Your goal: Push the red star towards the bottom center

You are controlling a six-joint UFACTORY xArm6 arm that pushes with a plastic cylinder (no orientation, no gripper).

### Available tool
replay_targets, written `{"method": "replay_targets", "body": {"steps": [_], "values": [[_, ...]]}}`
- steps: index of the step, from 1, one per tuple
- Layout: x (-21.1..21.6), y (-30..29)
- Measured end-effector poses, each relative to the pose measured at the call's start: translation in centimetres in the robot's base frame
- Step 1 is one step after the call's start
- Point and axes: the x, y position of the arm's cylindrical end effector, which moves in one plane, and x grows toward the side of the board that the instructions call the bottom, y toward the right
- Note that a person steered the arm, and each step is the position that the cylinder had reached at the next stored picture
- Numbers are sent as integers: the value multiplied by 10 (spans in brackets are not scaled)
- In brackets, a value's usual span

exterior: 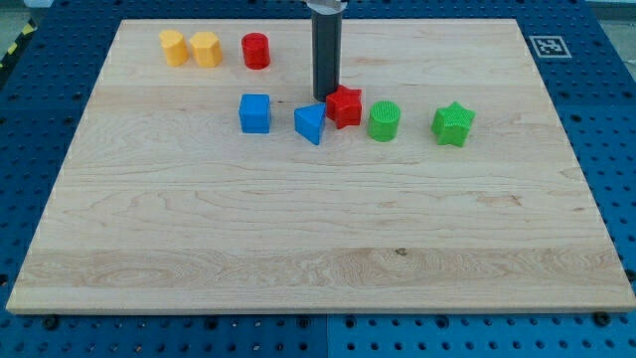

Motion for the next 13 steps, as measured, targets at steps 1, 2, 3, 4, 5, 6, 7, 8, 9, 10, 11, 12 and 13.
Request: {"method": "replay_targets", "body": {"steps": [1,2,3,4,5,6,7,8,9,10,11,12,13], "values": [[0,22],[0,25],[2,25],[5,20],[13,14],[19,13],[16,11],[0,5],[-1,13],[-1,26],[2,38],[16,38],[25,38]]}}
